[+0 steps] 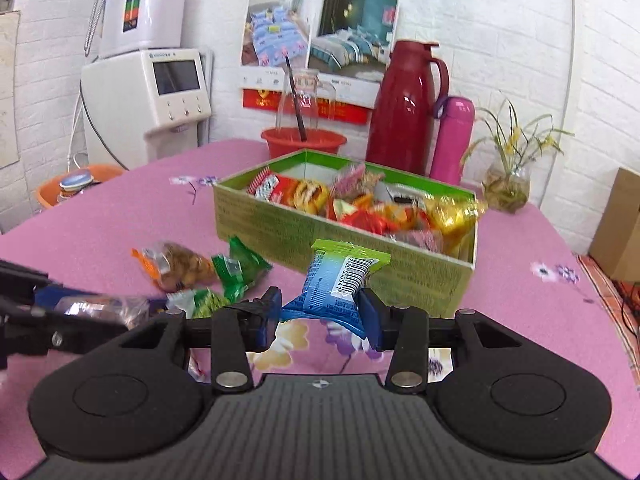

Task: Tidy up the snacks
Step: 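Carry both packets over the green box and open both grippers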

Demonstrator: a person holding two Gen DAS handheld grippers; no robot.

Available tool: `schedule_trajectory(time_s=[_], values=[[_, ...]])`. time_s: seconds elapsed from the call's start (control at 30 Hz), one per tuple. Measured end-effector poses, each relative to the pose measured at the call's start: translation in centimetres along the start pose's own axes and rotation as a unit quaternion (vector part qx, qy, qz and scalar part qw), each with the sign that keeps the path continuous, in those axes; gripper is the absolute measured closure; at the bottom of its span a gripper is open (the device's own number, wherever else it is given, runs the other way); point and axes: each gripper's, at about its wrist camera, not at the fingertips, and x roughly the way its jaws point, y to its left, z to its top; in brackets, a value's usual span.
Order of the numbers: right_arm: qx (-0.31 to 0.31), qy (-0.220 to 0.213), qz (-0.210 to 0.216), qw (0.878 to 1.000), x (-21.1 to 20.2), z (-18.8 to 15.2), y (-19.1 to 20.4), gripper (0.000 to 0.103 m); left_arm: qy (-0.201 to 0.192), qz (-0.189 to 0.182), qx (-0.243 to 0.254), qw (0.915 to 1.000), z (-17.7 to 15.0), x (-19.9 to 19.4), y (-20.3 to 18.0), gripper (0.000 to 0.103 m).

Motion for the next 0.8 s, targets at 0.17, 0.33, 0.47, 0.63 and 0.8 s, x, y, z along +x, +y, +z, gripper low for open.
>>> schedule_trajectory(time_s=[0.17, 0.33, 0.47, 0.63, 0.8], values=[[-0.011, -0.022, 0.002, 1.000, -0.1, 1.5, 0.4, 0.030, -0.027, 0.018, 0.013, 0.9994, 3.6, 0.6, 0.5, 0.093], [-0.016, -0.050, -0.013, 0.999, 0.3, 3.1, -0.3, 0.030, -0.039, 0.024, -0.001, 0.9989, 7.6, 2.3, 2.1, 0.093], [-0.008, -0.058, -0.025, 0.998, 1.8, 4.1, -1.3, 0.030, -0.046, 0.033, -0.001, 0.9984, 10.3, 4.7, 2.5, 0.093], [0.007, -0.056, -0.035, 0.998, 4.7, 5.0, -2.6, 0.030, -0.041, 0.036, -0.017, 0.9984, 12.6, 8.9, 3.7, 0.092], [0.017, -0.058, -0.041, 0.997, 8.1, 5.6, -3.9, 0.030, -0.028, 0.045, -0.035, 0.9980, 13.5, 13.0, 5.1, 0.092]])
